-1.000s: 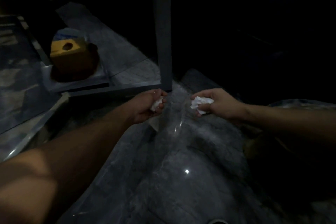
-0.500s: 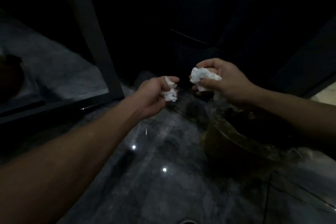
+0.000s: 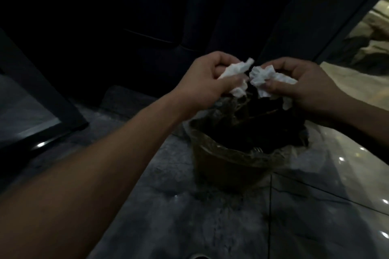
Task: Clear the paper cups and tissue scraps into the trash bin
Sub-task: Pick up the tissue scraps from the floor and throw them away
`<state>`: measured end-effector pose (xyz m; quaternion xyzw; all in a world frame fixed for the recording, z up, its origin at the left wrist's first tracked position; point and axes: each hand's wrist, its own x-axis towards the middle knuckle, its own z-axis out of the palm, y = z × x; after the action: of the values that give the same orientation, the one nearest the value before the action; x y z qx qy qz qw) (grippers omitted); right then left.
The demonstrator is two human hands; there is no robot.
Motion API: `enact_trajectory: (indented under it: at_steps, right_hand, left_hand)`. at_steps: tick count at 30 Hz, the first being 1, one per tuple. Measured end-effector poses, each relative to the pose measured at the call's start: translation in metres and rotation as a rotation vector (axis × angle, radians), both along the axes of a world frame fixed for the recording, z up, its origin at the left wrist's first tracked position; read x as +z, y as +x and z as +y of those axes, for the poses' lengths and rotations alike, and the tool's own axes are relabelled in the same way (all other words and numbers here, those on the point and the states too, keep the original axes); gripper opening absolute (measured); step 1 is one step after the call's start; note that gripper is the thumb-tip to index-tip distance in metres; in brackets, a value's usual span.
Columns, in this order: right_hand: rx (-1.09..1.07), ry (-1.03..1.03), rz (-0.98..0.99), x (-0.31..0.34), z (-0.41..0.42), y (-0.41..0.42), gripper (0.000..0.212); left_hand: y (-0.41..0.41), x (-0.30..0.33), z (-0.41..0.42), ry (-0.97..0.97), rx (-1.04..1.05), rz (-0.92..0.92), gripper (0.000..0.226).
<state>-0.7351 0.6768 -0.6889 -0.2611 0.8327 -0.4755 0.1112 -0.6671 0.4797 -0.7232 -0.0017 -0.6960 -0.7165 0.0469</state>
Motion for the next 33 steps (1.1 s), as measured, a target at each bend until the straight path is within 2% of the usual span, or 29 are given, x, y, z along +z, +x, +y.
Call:
enact_trajectory:
  at_steps: [4, 8, 13, 17, 20, 23, 27, 33]
  right_hand:
    - [-0.059, 0.095, 0.126, 0.004, 0.026, 0.001, 0.023]
    - [0.006, 0.306, 0.238, 0.008, 0.035, 0.004, 0.024]
    - [0.189, 0.543, 0.286, 0.000, 0.033, 0.010, 0.024]
    - [0.268, 0.721, 0.328, -0.010, 0.030, 0.011, 0.020]
    - [0.326, 0.806, 0.335, -0.013, 0.028, 0.011, 0.022]
    - [0.354, 0.835, 0.328, -0.015, 0.027, 0.009, 0.027]
    - [0.348, 0.830, 0.311, -0.012, 0.023, 0.007, 0.031]
    - [0.304, 0.761, 0.368, -0.007, 0.011, 0.003, 0.022]
  left_hand:
    - [0.000, -0.009, 0.011, -0.441, -0.038, 0.112, 0.023]
    - [0.008, -0.013, 0.012, -0.640, -0.051, 0.160, 0.015]
    - [0.010, -0.010, 0.018, -1.008, -0.125, 0.178, 0.026]
    - [0.015, -0.012, 0.021, -1.207, -0.122, 0.256, 0.023]
    - [0.018, -0.015, 0.020, -1.262, -0.140, 0.274, 0.026]
    - [0.016, -0.018, 0.018, -1.223, -0.133, 0.251, 0.031]
    - [0.016, -0.020, 0.013, -1.195, -0.148, 0.238, 0.041]
    - [0.018, -0.023, 0.000, -1.117, -0.150, 0.210, 0.051]
